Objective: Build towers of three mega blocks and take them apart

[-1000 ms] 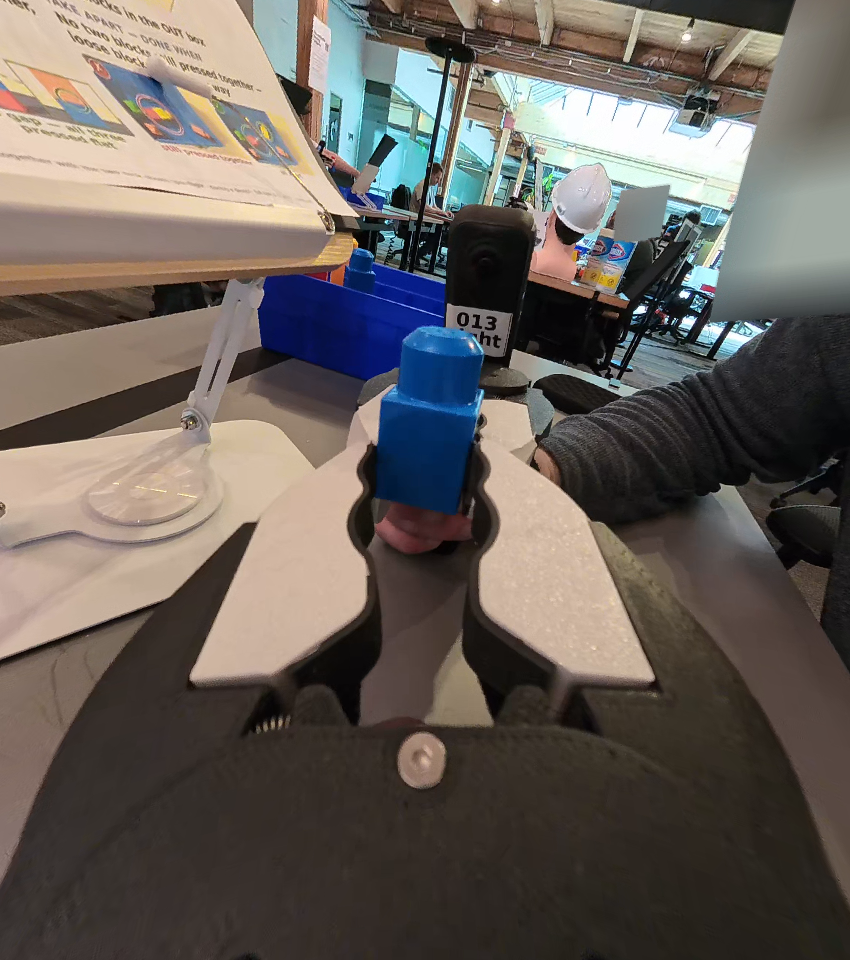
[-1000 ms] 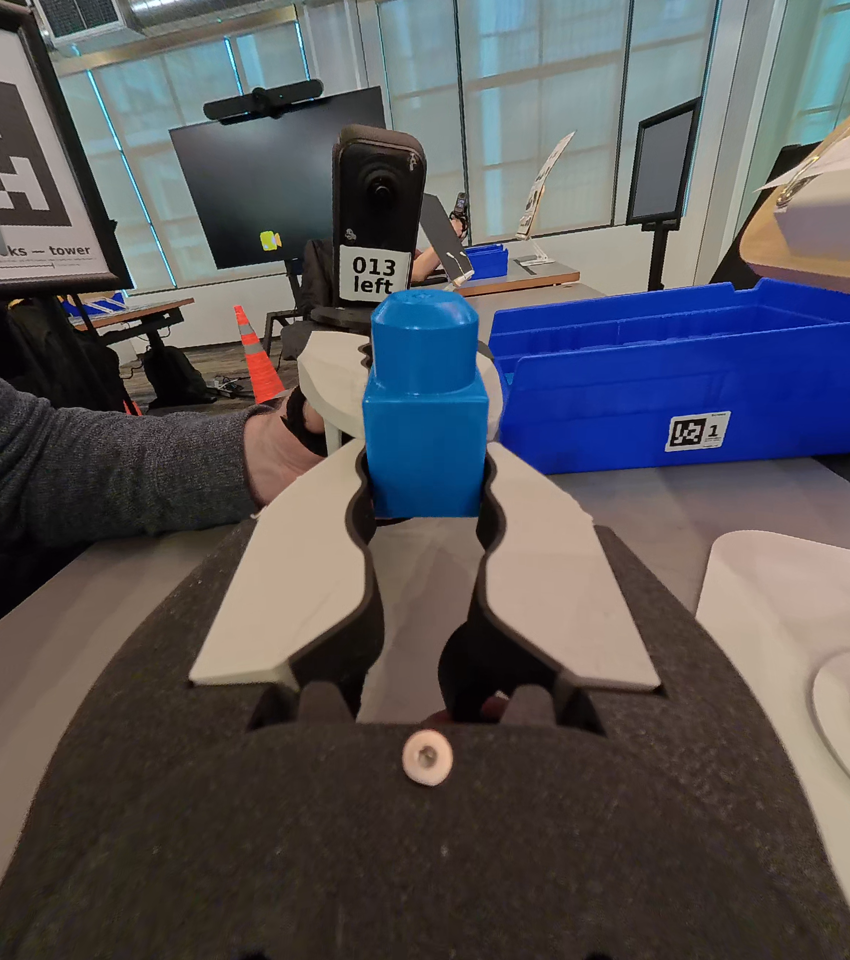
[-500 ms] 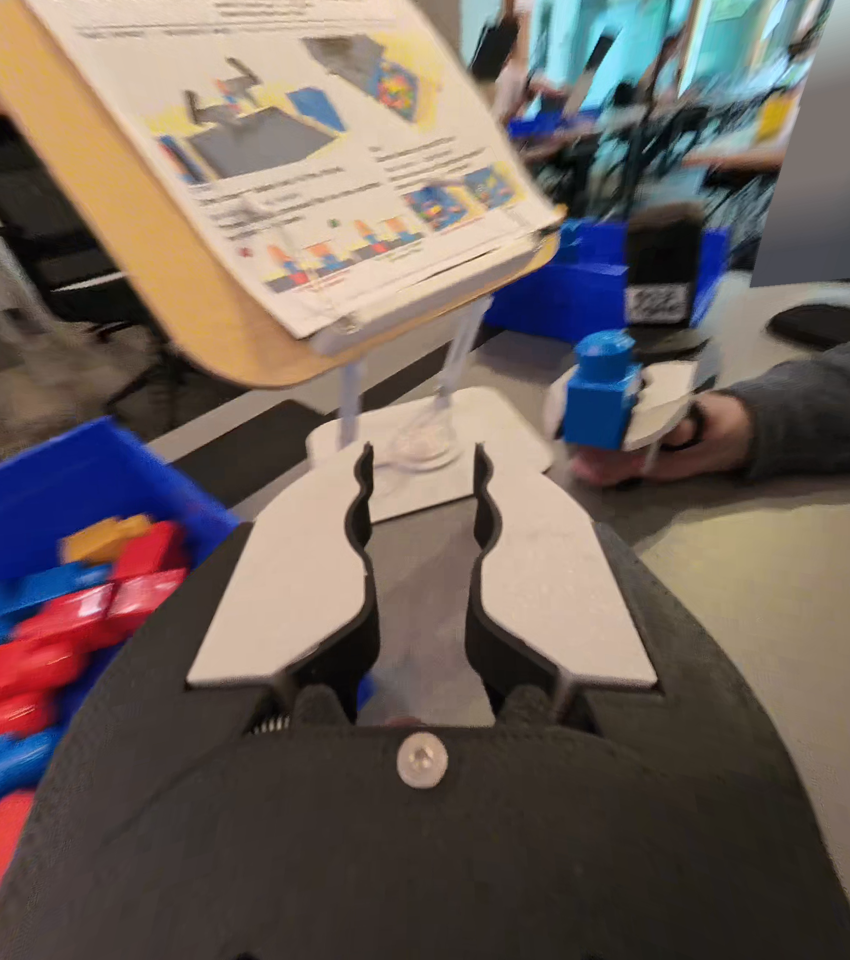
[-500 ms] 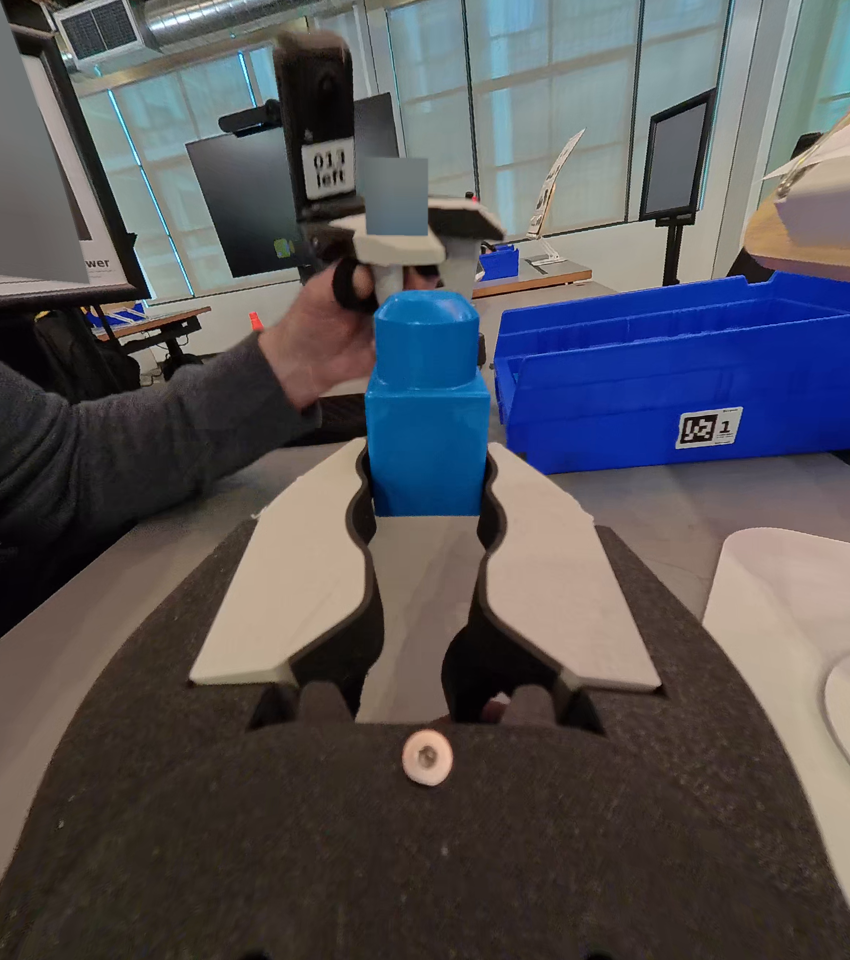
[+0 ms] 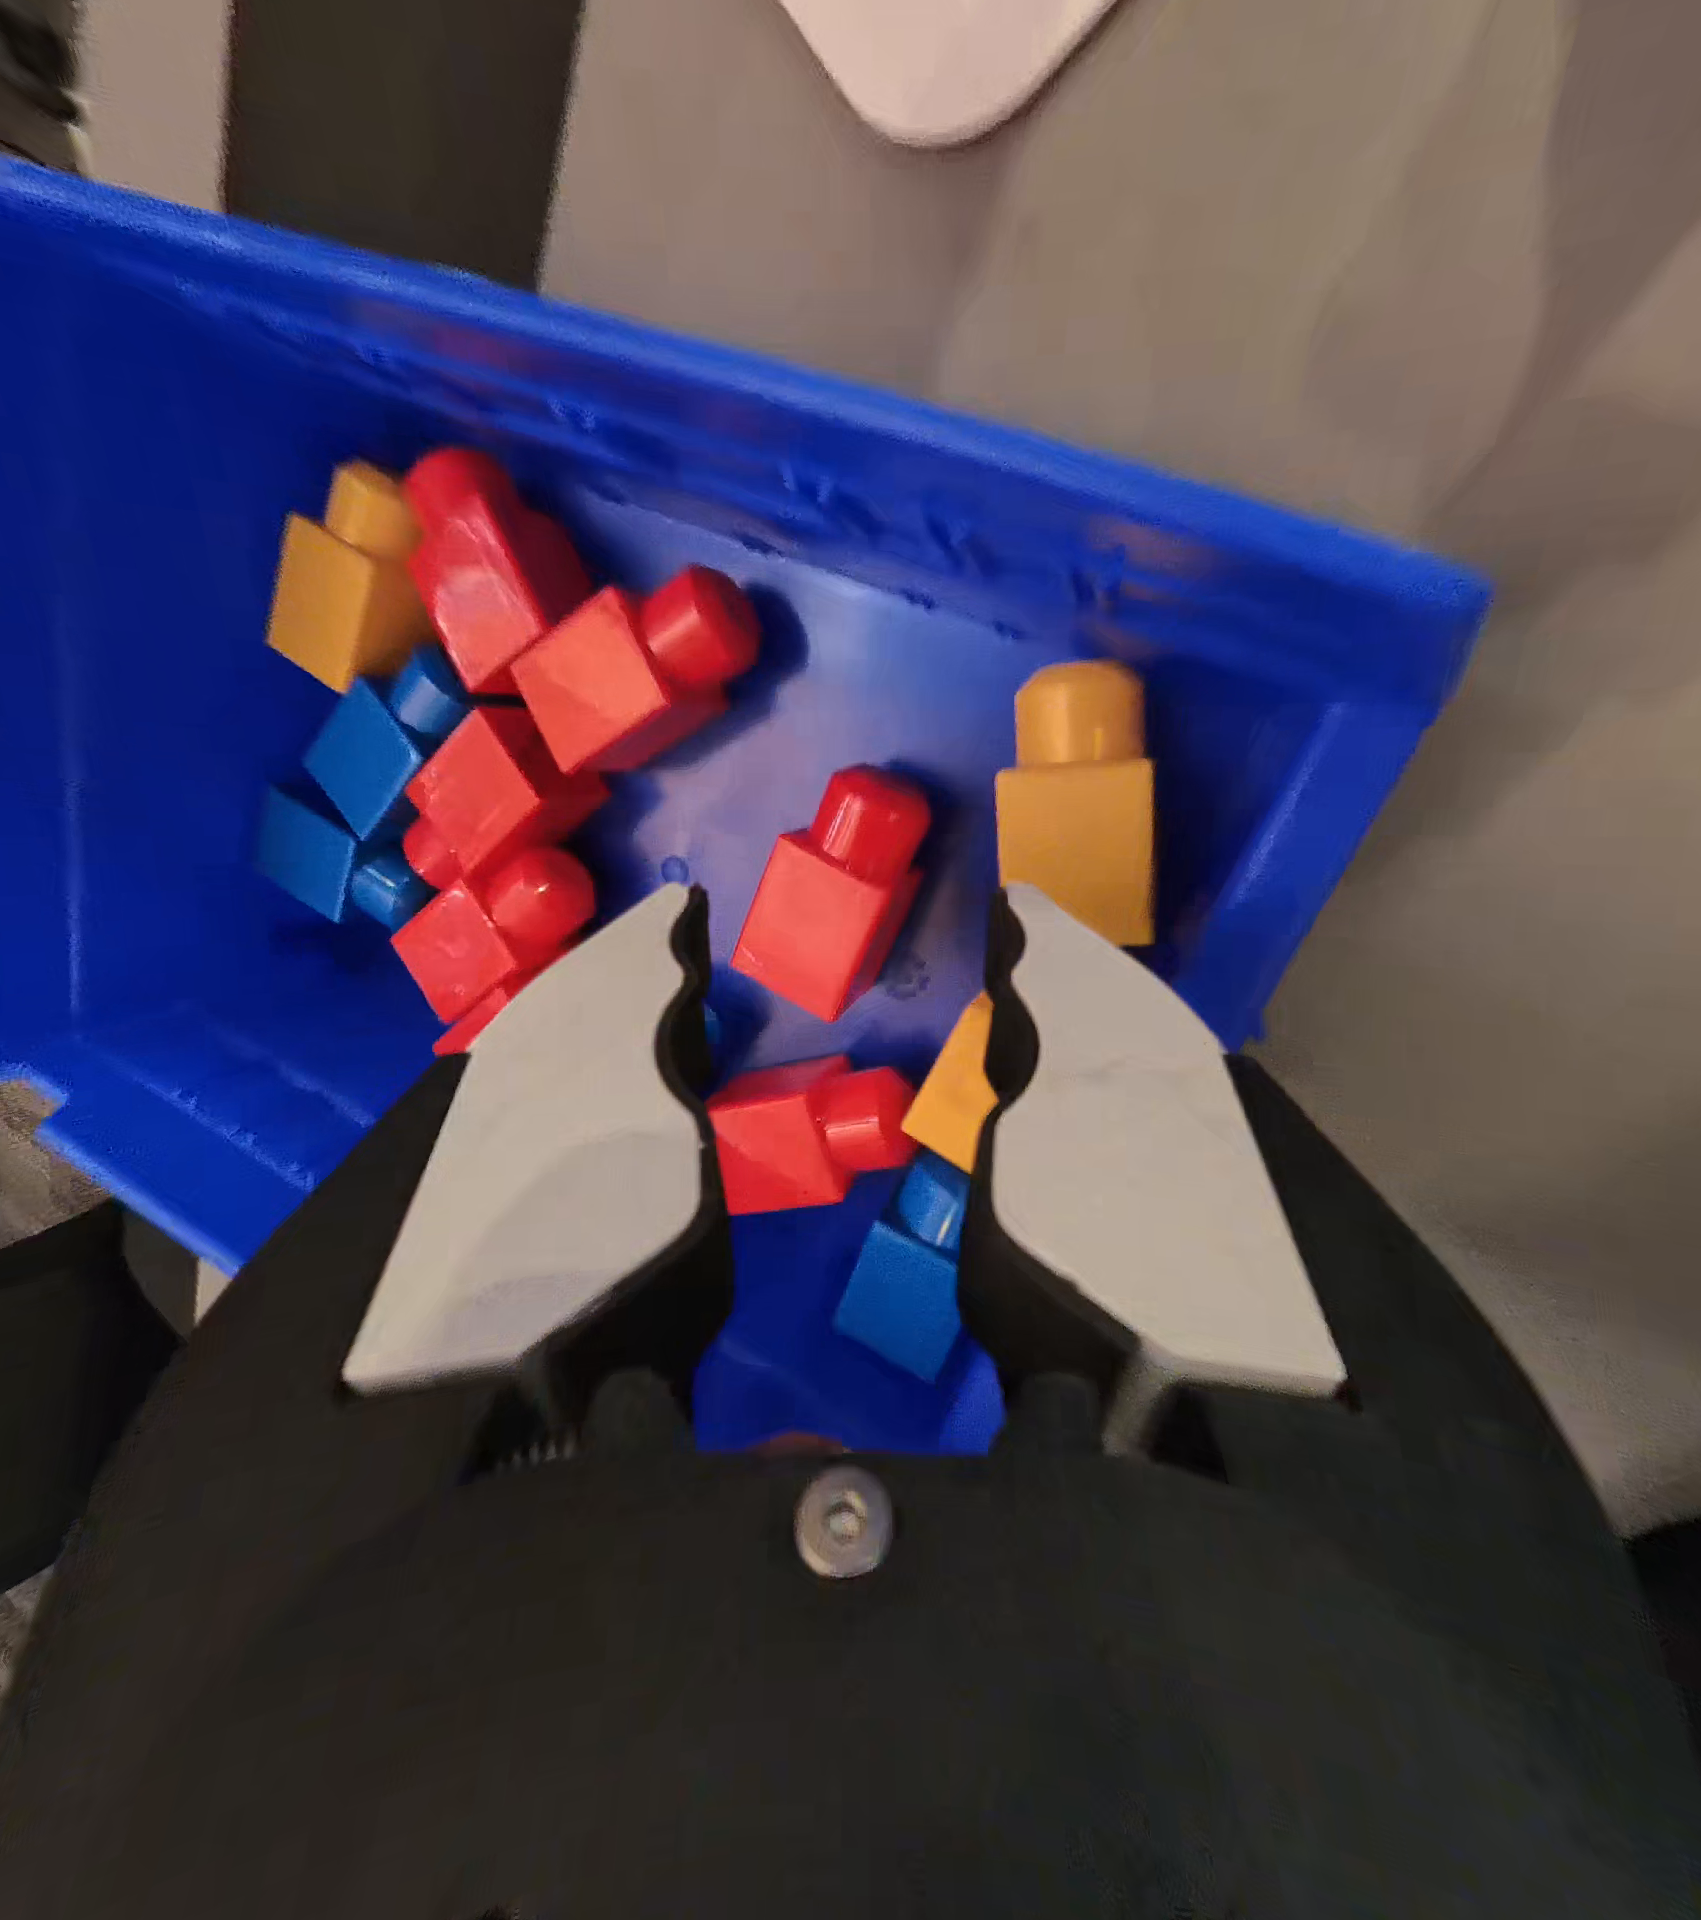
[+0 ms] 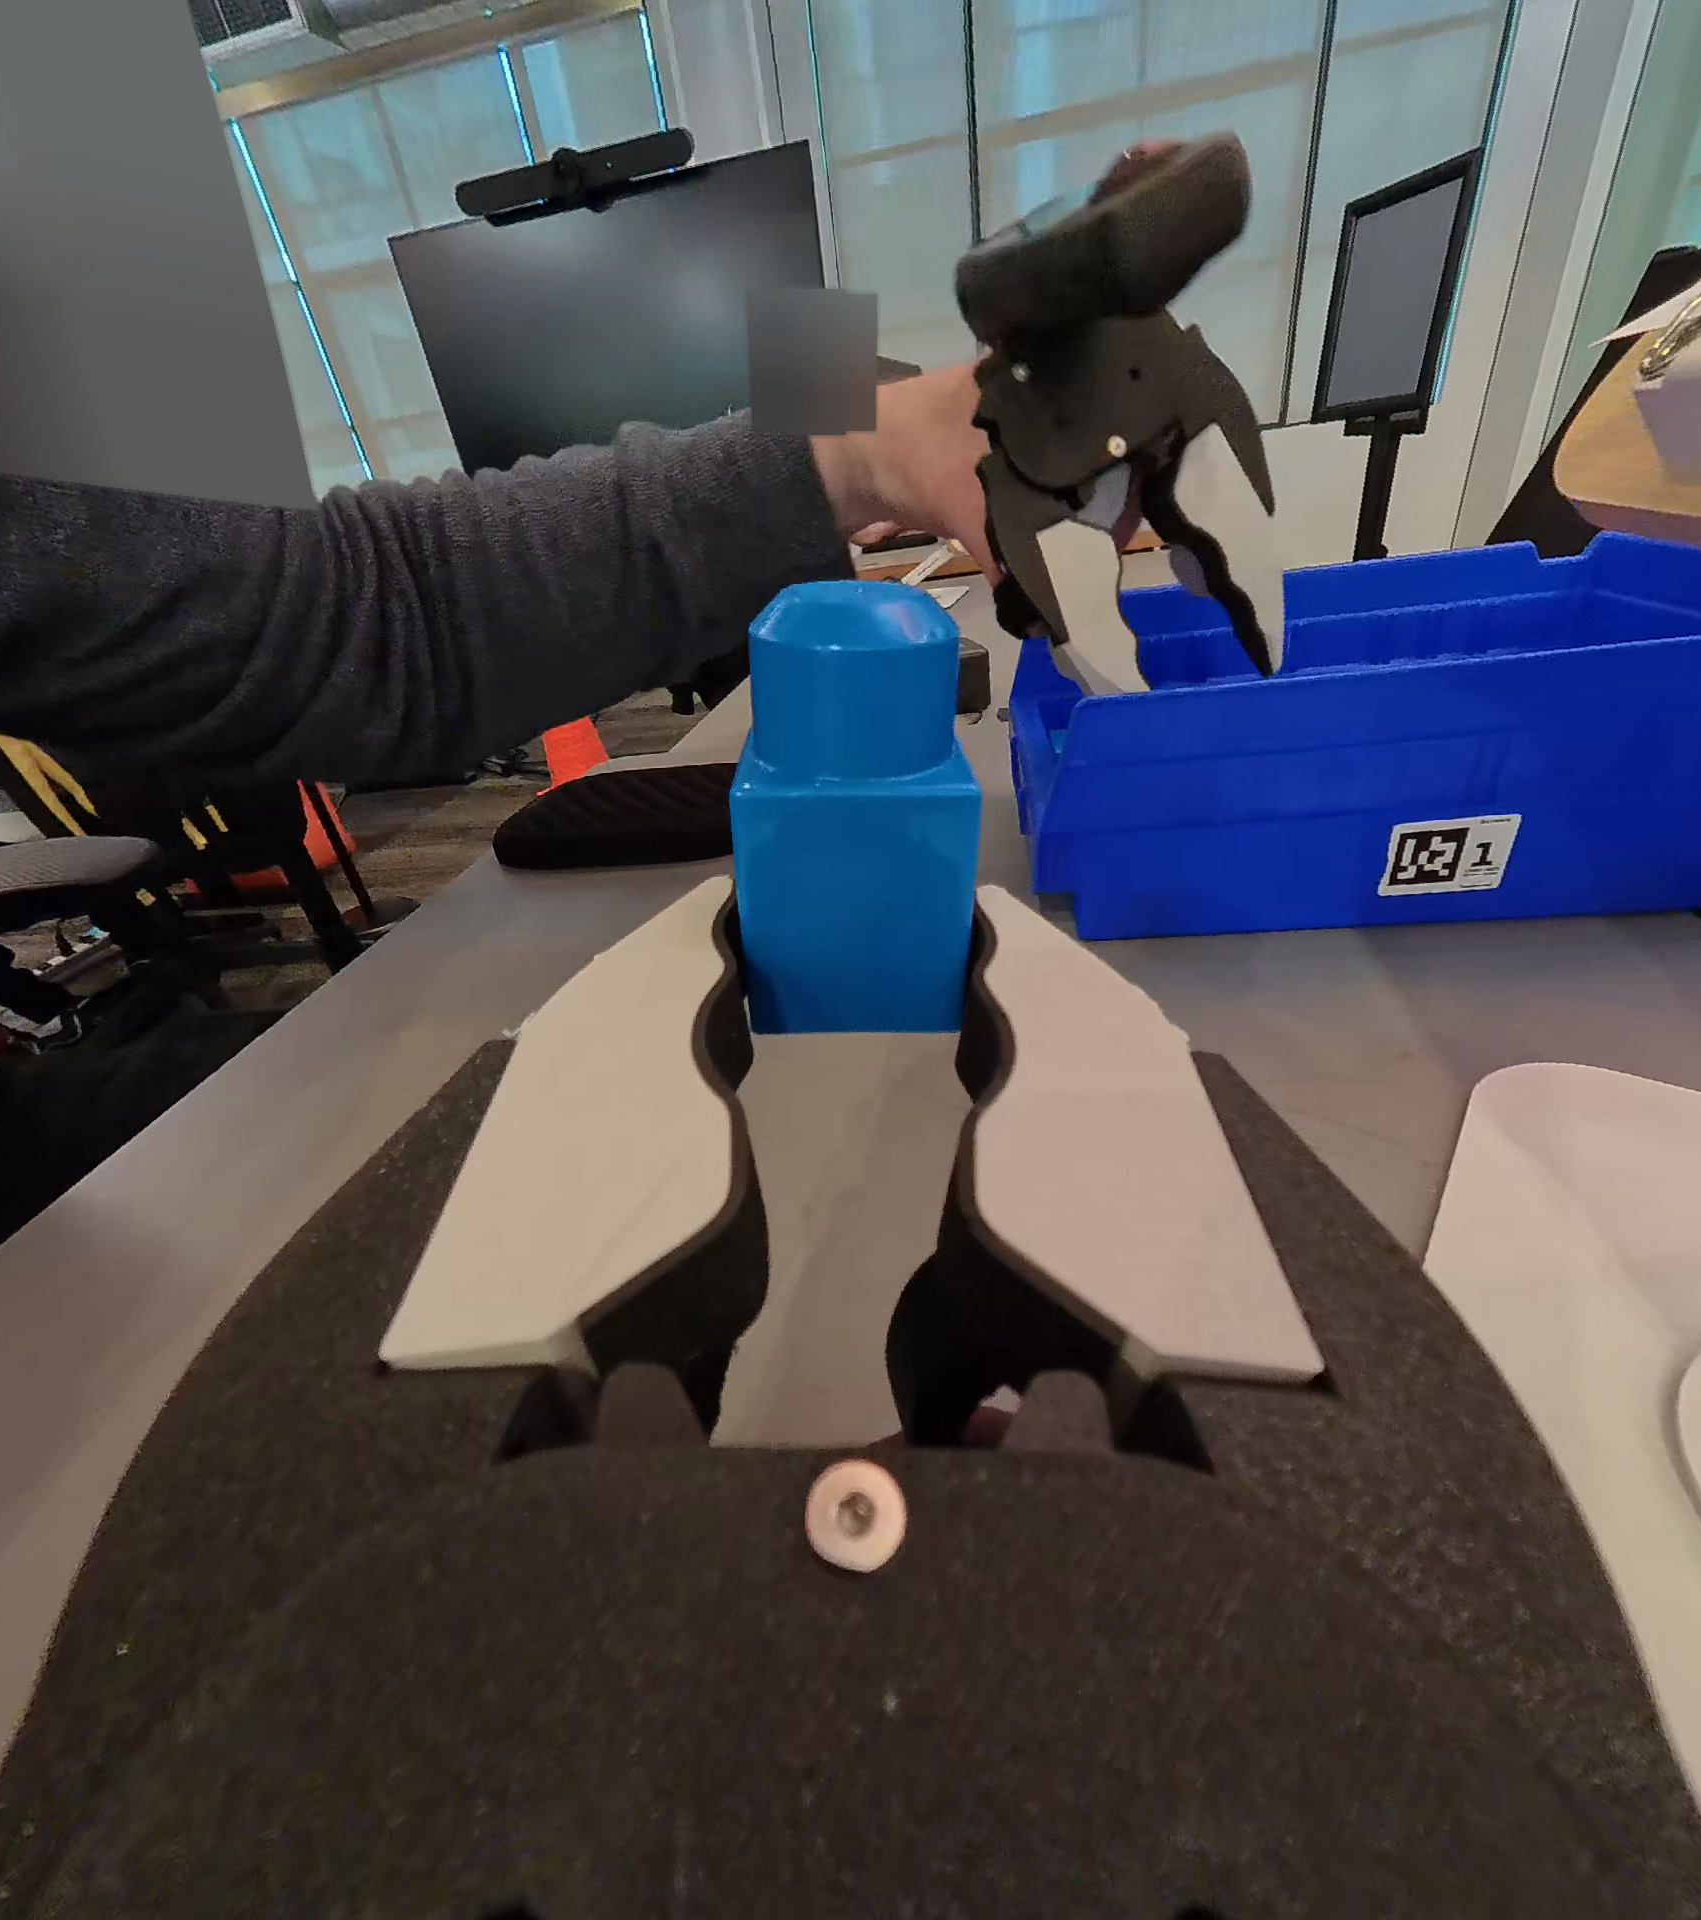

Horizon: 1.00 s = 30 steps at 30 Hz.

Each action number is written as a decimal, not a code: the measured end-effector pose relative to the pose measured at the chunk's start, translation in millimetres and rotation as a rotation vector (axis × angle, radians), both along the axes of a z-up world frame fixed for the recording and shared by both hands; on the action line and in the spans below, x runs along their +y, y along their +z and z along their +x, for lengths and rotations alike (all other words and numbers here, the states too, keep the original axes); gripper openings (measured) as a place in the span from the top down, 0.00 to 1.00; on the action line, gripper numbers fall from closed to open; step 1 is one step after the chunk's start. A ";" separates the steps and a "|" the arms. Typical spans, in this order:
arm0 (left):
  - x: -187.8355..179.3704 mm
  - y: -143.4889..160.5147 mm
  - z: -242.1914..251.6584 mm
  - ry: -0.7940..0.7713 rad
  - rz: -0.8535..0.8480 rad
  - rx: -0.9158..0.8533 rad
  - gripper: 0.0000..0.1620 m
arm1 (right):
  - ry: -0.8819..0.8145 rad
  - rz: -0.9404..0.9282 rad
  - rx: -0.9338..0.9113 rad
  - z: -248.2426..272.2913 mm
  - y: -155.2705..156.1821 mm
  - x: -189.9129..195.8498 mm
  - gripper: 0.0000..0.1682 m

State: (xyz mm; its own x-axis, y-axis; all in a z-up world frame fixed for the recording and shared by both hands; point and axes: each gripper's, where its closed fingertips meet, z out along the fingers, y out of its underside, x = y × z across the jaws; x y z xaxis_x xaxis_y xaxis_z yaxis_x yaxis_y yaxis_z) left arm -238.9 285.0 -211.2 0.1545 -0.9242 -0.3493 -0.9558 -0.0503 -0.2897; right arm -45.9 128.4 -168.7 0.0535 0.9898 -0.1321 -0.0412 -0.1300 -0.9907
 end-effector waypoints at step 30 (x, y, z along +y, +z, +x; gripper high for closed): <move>13.1 -4.3 -10.4 0.183 0.276 0.003 0.77 | 0.005 0.015 -0.018 -1.4 -1.9 -2.8 0.79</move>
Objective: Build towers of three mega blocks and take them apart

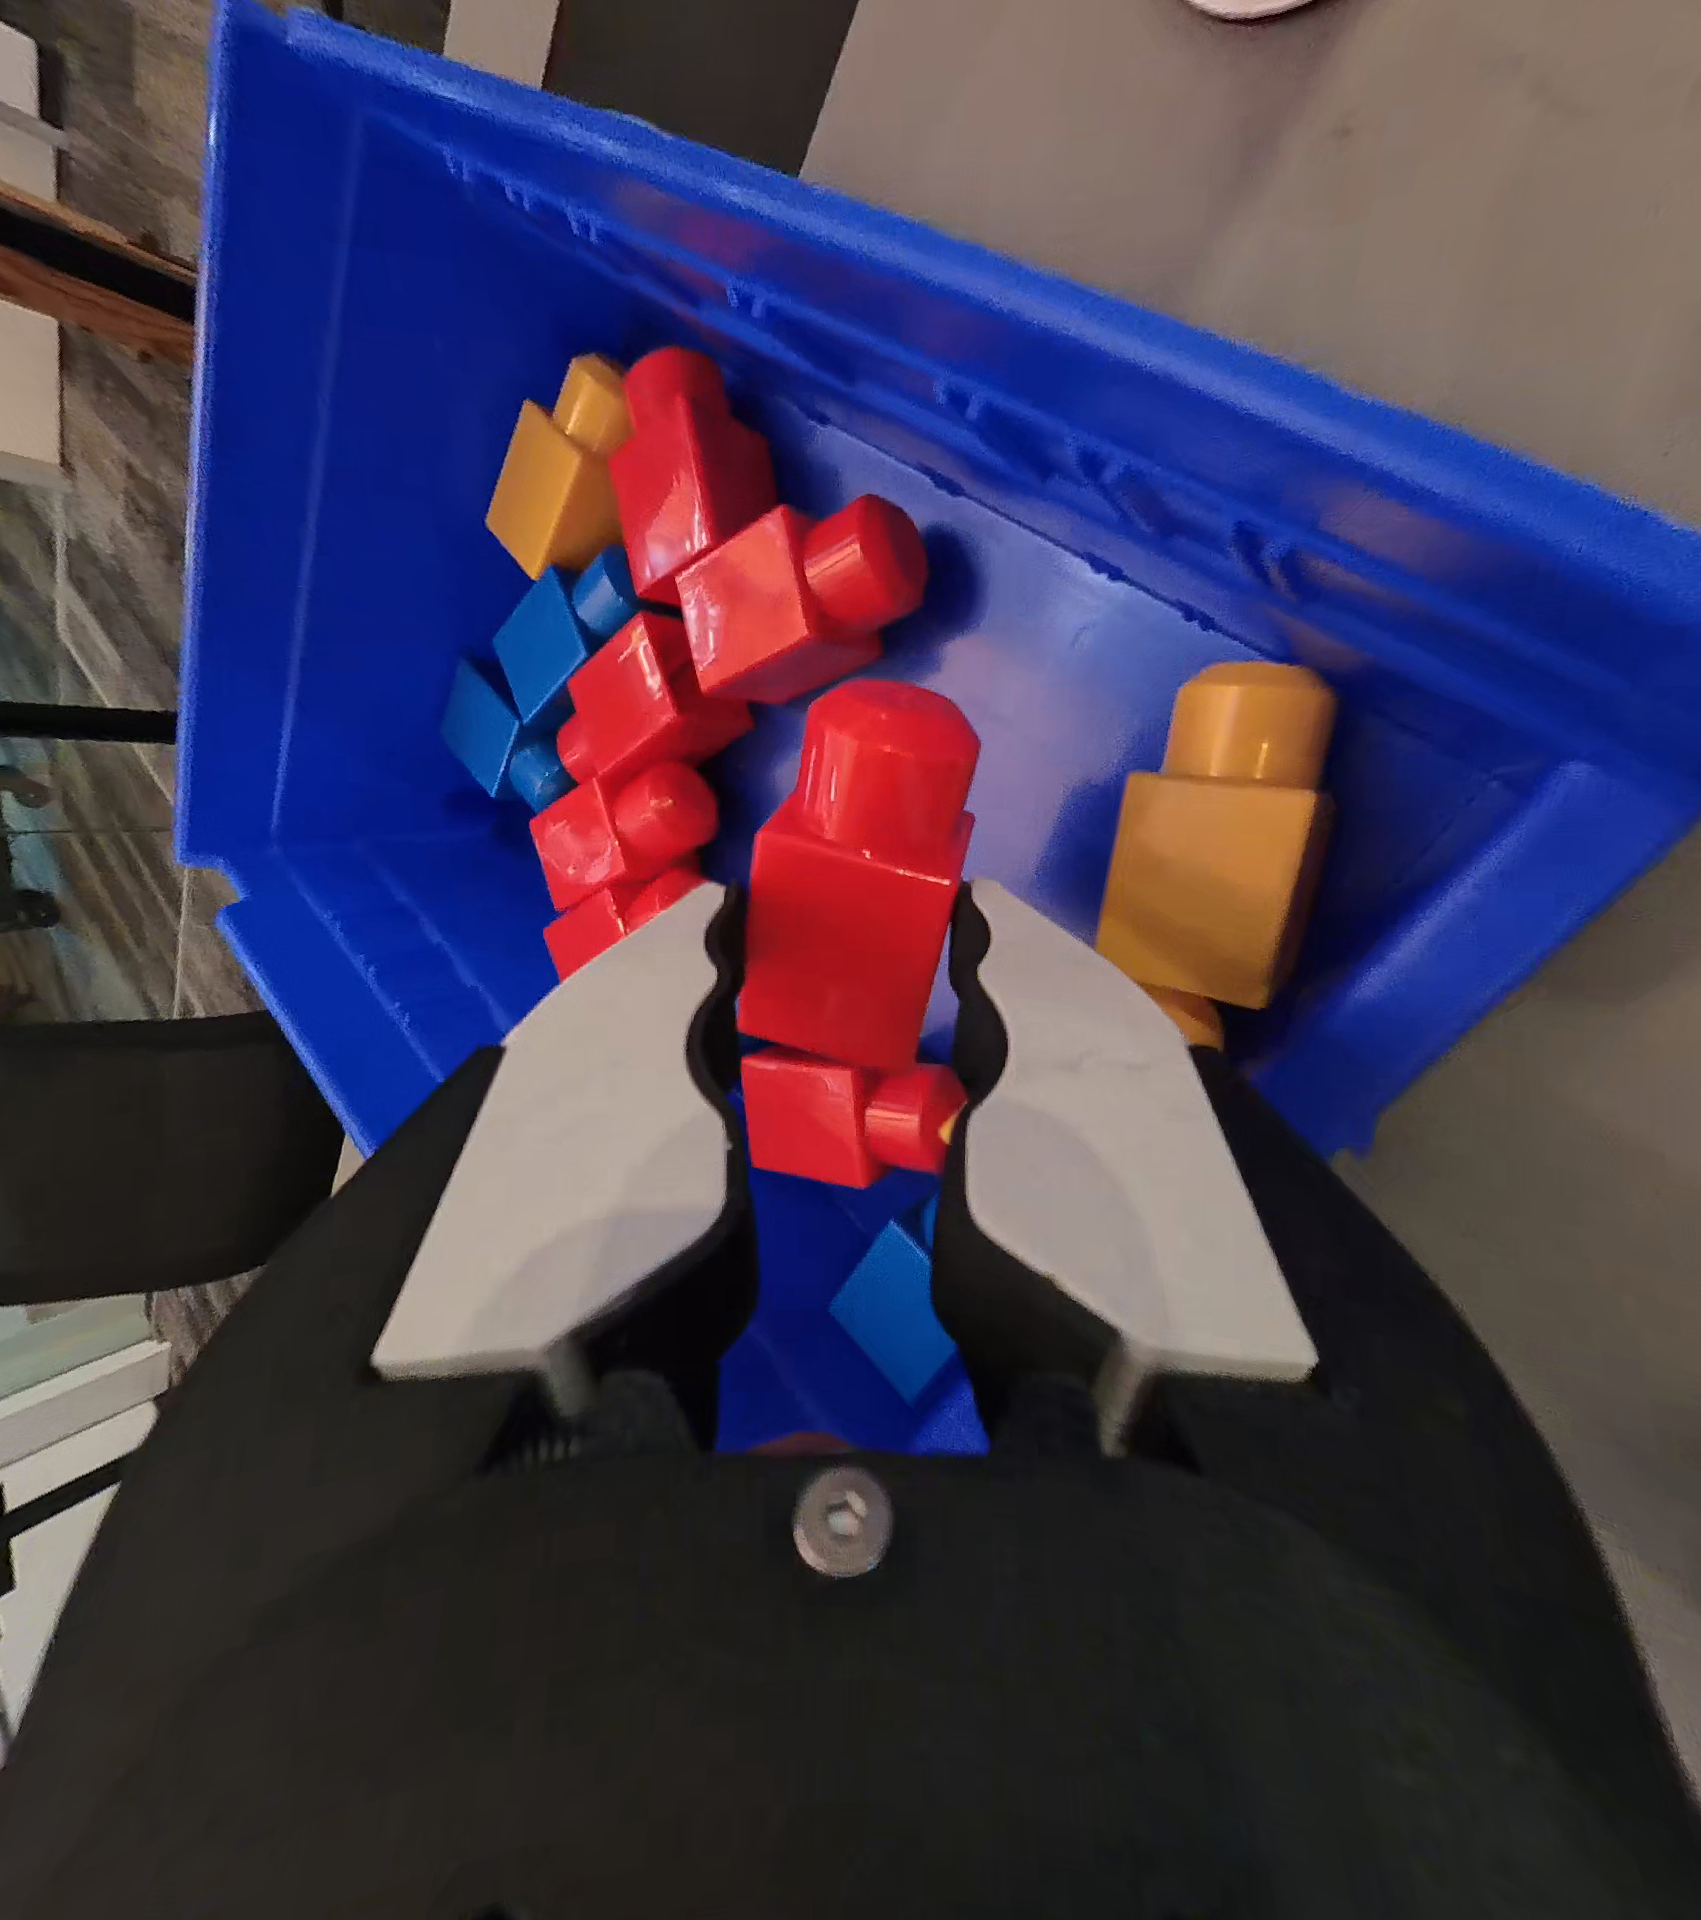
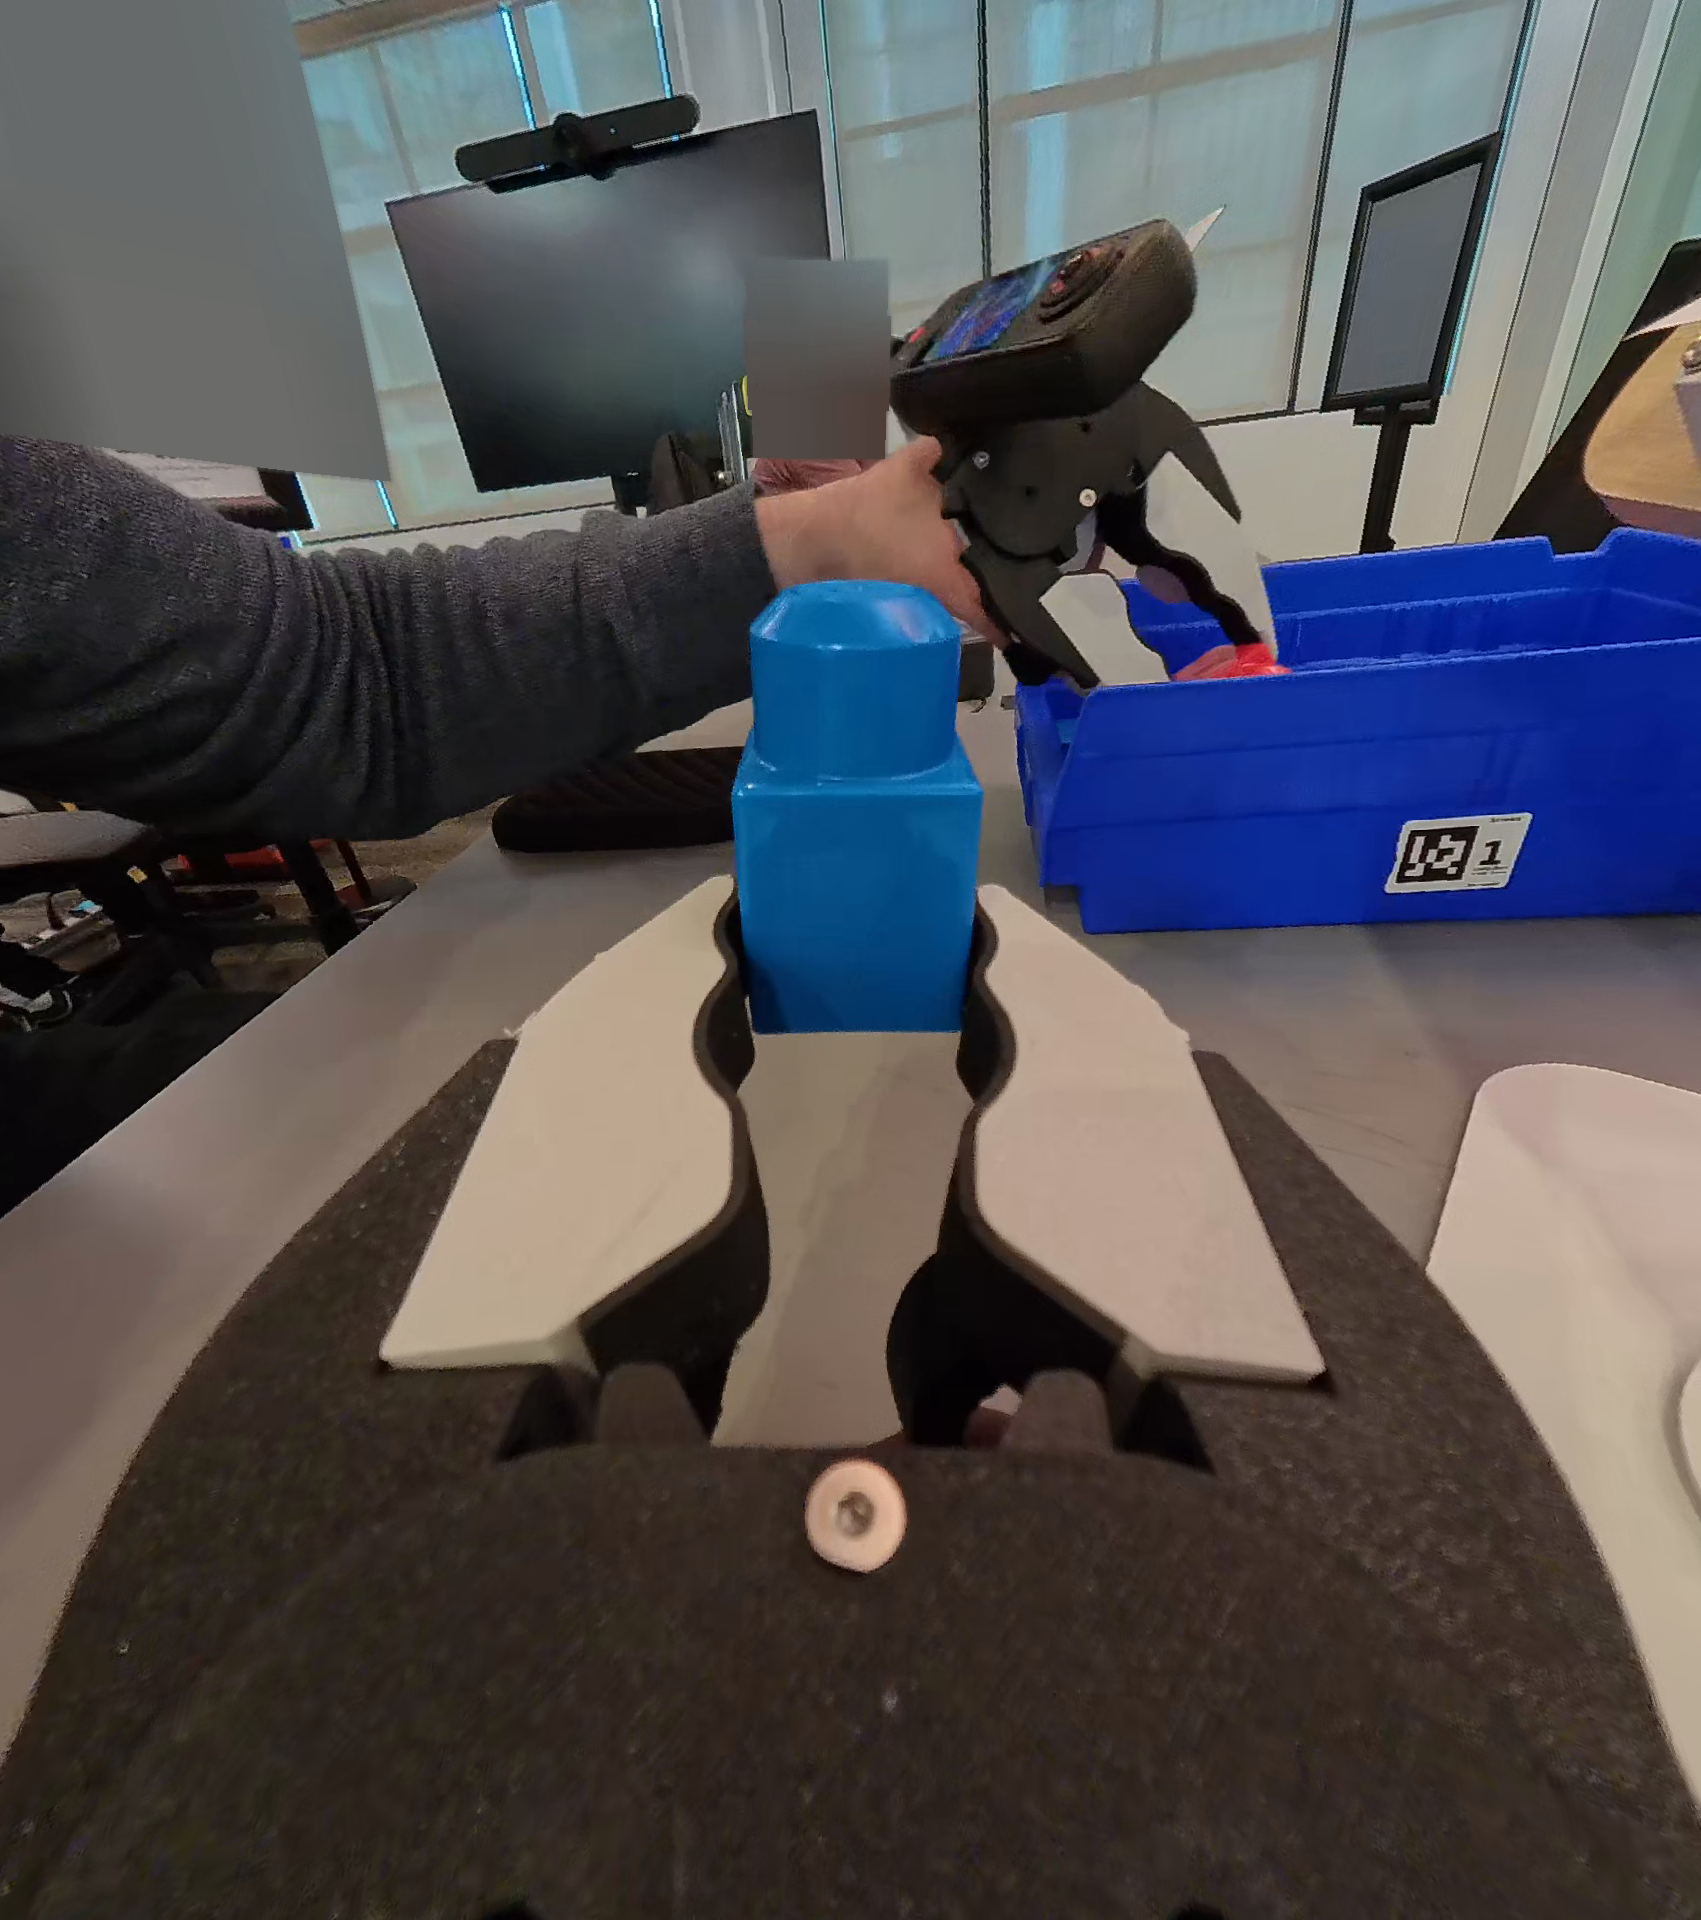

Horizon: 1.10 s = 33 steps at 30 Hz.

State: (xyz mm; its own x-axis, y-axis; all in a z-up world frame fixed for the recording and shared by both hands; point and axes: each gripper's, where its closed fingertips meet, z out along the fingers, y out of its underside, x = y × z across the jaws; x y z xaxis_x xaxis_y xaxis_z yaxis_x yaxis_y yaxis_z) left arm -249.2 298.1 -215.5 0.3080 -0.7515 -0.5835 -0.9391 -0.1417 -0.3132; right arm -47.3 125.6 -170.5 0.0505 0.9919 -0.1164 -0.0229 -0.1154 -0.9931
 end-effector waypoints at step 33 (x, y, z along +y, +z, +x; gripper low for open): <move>-143.0 125.5 209.1 -0.370 -0.298 -1.368 0.77 | -0.022 -0.017 -0.051 -4.4 -6.8 4.0 0.79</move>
State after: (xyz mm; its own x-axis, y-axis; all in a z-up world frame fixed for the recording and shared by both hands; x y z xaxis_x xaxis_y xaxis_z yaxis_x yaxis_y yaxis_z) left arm -40.1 155.2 -89.9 0.2506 -0.9487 0.1927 0.0691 -0.1811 -0.9810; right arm -51.6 129.6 -177.3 0.0789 0.9884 -0.1295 0.0248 -0.1318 -0.9910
